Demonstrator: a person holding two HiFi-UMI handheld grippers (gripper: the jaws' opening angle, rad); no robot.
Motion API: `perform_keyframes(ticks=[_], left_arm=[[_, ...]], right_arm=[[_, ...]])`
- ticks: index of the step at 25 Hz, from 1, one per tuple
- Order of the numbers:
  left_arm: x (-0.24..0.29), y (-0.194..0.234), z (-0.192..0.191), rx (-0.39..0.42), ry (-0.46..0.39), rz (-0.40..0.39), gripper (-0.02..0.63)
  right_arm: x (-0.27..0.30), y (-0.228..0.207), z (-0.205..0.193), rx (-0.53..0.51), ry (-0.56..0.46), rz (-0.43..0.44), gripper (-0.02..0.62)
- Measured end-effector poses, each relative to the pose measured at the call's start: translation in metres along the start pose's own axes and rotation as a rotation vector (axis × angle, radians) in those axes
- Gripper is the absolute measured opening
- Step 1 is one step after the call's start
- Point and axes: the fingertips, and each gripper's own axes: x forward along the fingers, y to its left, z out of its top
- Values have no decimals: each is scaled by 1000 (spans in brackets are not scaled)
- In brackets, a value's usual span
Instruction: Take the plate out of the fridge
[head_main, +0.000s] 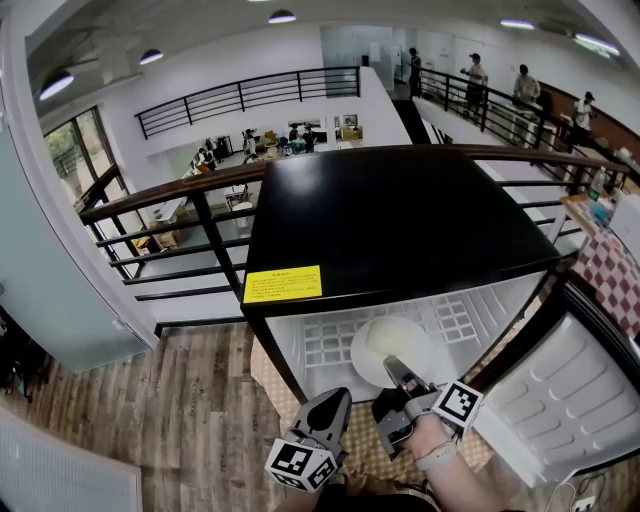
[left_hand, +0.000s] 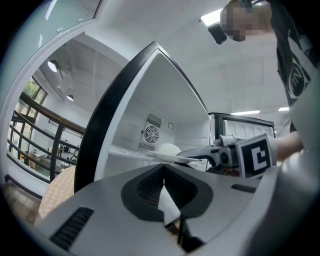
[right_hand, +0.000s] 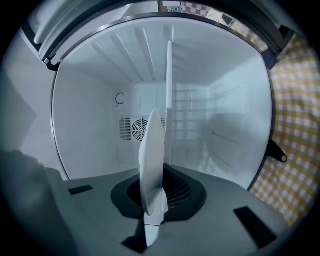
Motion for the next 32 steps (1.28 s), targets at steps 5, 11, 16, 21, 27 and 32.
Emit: perform_keyframes(ticks=[5, 11, 16, 21, 27, 32], left_arm=[[1, -2, -1, 2, -2, -1, 8], [4, -7, 1, 2, -7, -5, 9], [4, -13, 0, 14, -10, -5, 8], [3, -19, 0, 21, -15, 3, 8], [-3, -26, 1, 28, -26, 31, 8], [-9, -37, -3, 34, -31, 56, 8]], right_arm=[[-6, 0, -1, -12, 16, 13, 44], [-11, 4, -3, -20, 39, 26, 43], [-16, 6, -6, -4, 55, 36, 43], [-22, 5, -9, 11, 76, 44, 43], [-30, 8, -14, 15, 111, 54, 43], [-41, 11, -18, 20, 147, 66, 43]])
